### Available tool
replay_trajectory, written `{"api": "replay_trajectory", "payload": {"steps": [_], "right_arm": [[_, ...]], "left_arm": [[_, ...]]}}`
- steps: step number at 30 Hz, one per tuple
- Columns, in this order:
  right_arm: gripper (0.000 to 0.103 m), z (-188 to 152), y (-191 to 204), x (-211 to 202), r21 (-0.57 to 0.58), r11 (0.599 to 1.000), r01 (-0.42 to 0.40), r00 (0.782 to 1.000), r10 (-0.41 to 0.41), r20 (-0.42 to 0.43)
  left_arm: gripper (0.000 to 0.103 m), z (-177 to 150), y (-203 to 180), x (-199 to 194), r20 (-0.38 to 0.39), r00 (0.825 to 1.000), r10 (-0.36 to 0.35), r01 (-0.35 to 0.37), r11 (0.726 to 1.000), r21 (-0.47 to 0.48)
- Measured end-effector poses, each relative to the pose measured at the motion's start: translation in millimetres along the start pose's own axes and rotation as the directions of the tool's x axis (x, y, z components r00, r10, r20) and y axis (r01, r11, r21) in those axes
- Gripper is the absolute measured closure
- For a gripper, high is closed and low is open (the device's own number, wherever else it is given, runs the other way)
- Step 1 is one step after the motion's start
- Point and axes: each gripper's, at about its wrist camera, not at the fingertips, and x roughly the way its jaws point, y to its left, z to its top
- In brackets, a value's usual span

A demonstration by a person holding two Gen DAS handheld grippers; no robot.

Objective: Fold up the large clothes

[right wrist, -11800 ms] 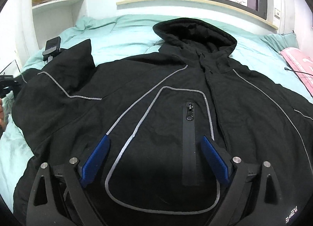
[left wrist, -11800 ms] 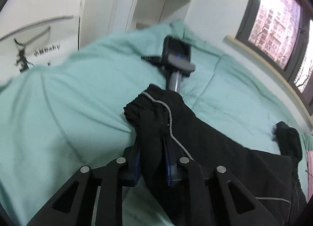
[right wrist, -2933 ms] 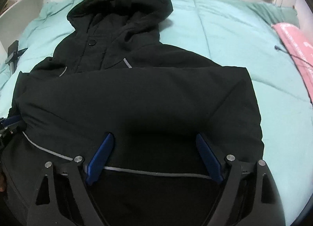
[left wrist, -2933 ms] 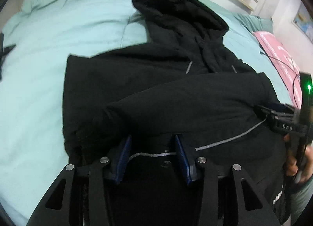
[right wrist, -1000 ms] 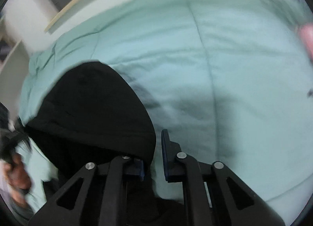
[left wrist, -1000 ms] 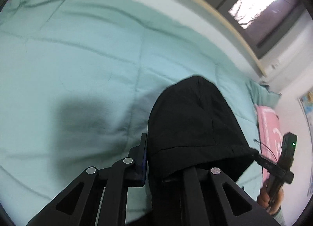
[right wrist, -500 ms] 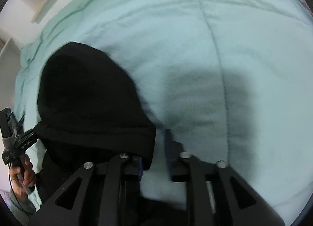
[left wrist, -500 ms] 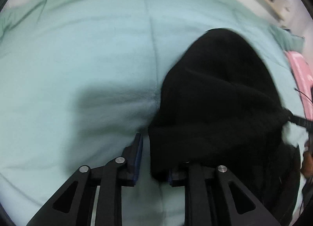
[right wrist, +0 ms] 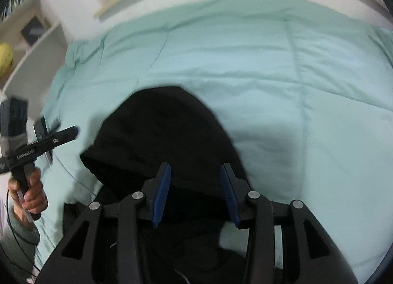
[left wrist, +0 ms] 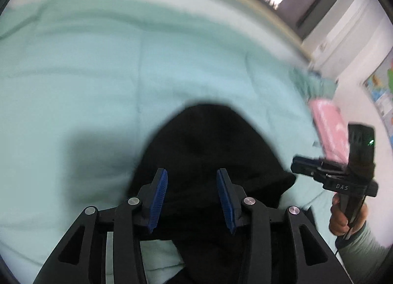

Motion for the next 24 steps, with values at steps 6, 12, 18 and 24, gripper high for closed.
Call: {"api": "replay_trajectory", "payload": {"steps": [6,12,18,24], "right_arm": [[0.061,-36.9,-26.3,94.4,0.028,1.0,0.003,0.977,0.003,-0.212],[0.058,-21.1,-32.6,72.5,0.045,0.998,-0.043,0.982,0.051,-0.183],[0.042,32.3,-22.5,29.9,-0.033,0.993,-0.109,0.992,0.107,-0.059],[0.034,78.7,-32.8,56.0,-0.085,0.988,-0.127,0.99,0.121,-0.073]], "left_arm": [[0.066,-27.2,35.3,79.8,-0.187,0.98,0.068,-0.08,0.995,-0.054],[0.066,-14.0,16.0,31.0,-0.109,0.993,0.055,-0.052,0.998,0.032],[0.023,30.5,11.2,-17.1,0.036,0.999,-0.031,0.029,0.997,0.065],[0.024,55.0,40.9,35.5,-0.116,0.989,-0.087,0.095,0.993,0.064]]}}
